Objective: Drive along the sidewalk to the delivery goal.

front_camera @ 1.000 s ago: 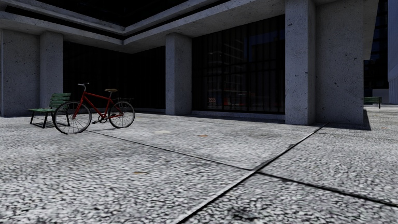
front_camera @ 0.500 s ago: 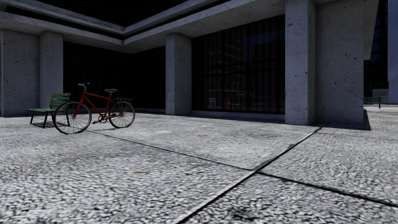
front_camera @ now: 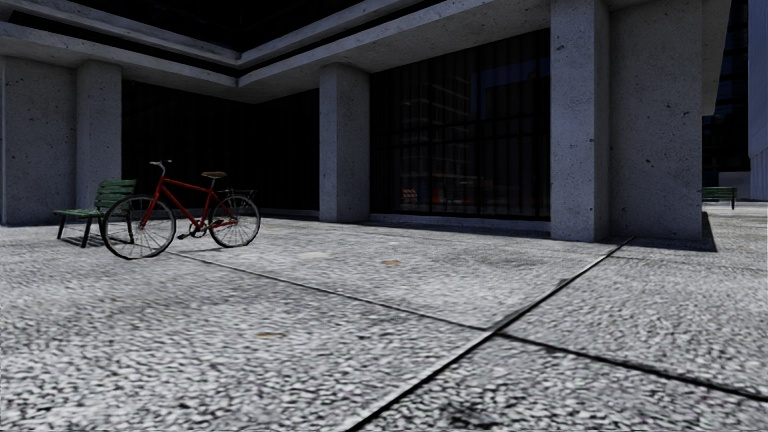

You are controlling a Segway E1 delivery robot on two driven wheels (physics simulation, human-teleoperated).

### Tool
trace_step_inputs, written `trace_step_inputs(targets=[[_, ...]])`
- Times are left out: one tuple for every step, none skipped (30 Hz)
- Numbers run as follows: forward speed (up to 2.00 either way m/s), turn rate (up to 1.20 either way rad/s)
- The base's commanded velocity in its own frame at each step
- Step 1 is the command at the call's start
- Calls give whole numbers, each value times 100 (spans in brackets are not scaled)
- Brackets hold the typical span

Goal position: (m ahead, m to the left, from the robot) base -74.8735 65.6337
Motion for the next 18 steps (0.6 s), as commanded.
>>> trace_step_inputs(targets=[[20, 0], [20, 0], [31, 0], [35, 0], [35, 0], [37, 0], [38, 0], [38, 0], [38, 0], [39, 0], [40, 0], [43, 0], [54, 0], [71, 0], [71, 0], [78, 0], [80, 0], [81, 0]])
